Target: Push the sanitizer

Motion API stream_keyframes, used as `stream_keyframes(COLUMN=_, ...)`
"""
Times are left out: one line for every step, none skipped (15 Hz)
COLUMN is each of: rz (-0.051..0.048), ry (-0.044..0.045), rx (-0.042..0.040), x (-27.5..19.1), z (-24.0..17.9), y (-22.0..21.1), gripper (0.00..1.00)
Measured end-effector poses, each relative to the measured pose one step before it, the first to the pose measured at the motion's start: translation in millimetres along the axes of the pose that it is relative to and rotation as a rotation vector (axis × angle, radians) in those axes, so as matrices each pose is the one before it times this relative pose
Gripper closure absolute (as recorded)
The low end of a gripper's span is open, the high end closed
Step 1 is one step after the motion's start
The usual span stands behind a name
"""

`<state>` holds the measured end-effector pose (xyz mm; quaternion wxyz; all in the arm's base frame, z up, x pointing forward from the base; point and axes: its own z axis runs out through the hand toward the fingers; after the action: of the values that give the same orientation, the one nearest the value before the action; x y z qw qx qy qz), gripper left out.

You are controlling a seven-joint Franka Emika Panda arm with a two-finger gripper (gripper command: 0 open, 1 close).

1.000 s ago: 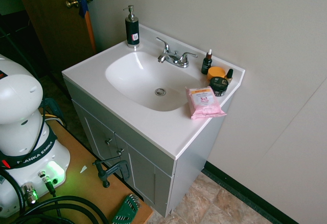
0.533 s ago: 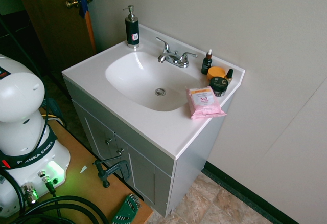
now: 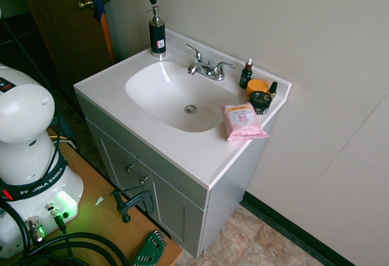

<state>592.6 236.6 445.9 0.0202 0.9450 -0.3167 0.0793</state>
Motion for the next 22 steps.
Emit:
stream_keyframes(rz=0.00201, ry=-0.00082, rx=-0.00269, x=1.00, z=2.18, y=-0.28, gripper=1.00)
stream_keyframes(rz=0.00283, ry=-0.00058, rx=-0.00315, x=1.56, z=2.03, y=0.68, gripper=1.00)
stream_keyframes(rz=0.00320, ry=0.00013, rx=-0.00184, x=1.77, z=0.99, y=1.01, gripper=1.00)
stream_keyframes(rz=0.00306, ry=0.00006, rx=-0.00181, x=1.67, z=0.97, y=0.96, gripper=1.00)
stream_keyframes(rz=0.00143, ry=-0.00052, rx=-0.00158, x=0.83, z=1.04, y=0.42, gripper=1.00)
stream_keyframes(rz=-0.00006, ry=-0.00106, rx=-0.00139, x=0.05, z=1.19, y=-0.11, gripper=1.00)
stream_keyframes(rz=-0.00036, ry=-0.00013, rx=-0.00011, x=-0.18, z=0.10, y=-0.13, gripper=1.00)
stream_keyframes(rz=-0.00094, ry=-0.00009, rx=0.00003, x=-0.51, z=0.02, y=-0.32, gripper=1.00)
stream_keyframes(rz=-0.00036, ry=0.00040, rx=0.00055, x=-0.13, z=-0.12, y=-0.16, gripper=1.00)
stream_keyframes(rz=-0.00038, ry=0.00027, rx=0.00038, x=-0.15, z=-0.15, y=-0.17, gripper=1.00)
stream_keyframes(rz=-0.00047, ry=0.00015, rx=0.00036, x=-0.23, z=-0.19, y=-0.23, gripper=1.00)
stream_keyframes(rz=-0.00027, ry=0.00015, rx=0.00021, x=-0.10, z=-0.12, y=-0.12, gripper=1.00)
stream_keyframes(rz=-0.00101, ry=0.00041, rx=0.00004, x=-0.40, z=-0.11, y=-0.28, gripper=1.00)
stream_keyframes(rz=-0.00063, ry=0.00038, rx=-0.00009, x=-0.21, z=-0.04, y=-0.14, gripper=1.00)
stream_keyframes(rz=-0.00037, ry=0.00058, rx=-0.00034, x=0.02, z=0.02, y=0.02, gripper=1.00)
stream_keyframes(rz=-0.00021, ry=0.00038, rx=-0.00097, x=0.12, z=0.39, y=0.15, gripper=1.00)
stream_keyframes(rz=-0.00061, ry=0.00081, rx=-0.00122, x=0.08, z=0.42, y=0.16, gripper=1.00)
stream_keyframes(rz=-0.00172, ry=0.00142, rx=-0.00191, x=-0.22, z=0.59, y=0.08, gripper=1.00)
stream_keyframes(rz=-0.00345, ry=0.00226, rx=-0.00255, x=-0.79, z=0.66, y=-0.18, gripper=1.00)
stream_keyframes(rz=-0.00562, ry=0.00169, rx=-0.00399, x=-1.96, z=1.47, y=-0.45, gripper=1.00)
stream_keyframes(rz=-0.00579, ry=0.00208, rx=-0.00274, x=-2.02, z=1.37, y=-0.80, gripper=1.00)
stream_keyframes(rz=-0.00586, ry=0.00212, rx=-0.00311, x=-2.03, z=1.19, y=-0.76, gripper=1.00)
